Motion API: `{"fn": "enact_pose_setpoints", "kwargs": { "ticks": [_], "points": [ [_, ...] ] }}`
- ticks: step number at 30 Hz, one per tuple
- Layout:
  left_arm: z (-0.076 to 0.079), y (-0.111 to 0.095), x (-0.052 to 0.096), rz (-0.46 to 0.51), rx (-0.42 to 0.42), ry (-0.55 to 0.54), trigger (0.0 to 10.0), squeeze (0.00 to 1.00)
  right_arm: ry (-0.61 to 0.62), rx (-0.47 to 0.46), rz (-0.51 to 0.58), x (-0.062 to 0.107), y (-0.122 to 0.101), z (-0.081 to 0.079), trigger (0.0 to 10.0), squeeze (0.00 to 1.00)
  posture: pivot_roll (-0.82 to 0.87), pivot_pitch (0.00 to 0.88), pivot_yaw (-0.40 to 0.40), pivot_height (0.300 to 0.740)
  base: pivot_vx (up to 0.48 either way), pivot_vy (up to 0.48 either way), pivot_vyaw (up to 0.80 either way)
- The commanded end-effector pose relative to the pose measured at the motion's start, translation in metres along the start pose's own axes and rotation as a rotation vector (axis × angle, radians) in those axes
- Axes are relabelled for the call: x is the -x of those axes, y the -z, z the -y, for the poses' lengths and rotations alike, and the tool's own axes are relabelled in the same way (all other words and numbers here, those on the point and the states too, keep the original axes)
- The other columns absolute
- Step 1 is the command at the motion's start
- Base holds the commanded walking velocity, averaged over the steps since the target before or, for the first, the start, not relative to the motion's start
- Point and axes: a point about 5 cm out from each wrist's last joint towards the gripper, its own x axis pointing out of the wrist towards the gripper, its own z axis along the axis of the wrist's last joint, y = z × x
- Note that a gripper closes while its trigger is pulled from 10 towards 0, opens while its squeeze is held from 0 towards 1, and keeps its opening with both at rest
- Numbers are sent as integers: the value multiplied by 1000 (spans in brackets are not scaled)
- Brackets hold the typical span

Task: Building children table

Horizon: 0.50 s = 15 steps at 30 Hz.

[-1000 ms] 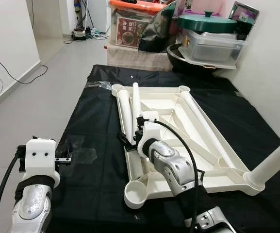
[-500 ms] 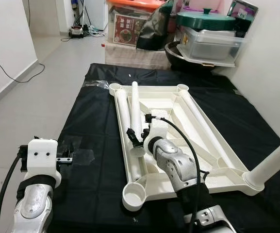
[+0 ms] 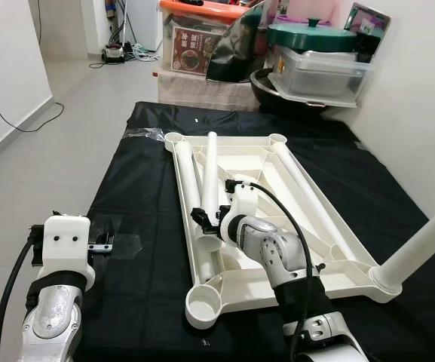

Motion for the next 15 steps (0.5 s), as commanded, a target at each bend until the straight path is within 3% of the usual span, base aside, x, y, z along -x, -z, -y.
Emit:
{"fn": "enact_pose_setpoints", "kwargs": {
  "ticks": [1,15],
  "points": [
    [3,2,-2,-8,-6,9,10000,0,-24,24,-145,-2,23,2,10000,0,157,0,-153,714,0,0,0],
    [3,4,-4,-12,-15,2,10000,0,-85,118,-236,0,29,10,10000,0,153,0,-166,714,0,0,0]
  ]
}}
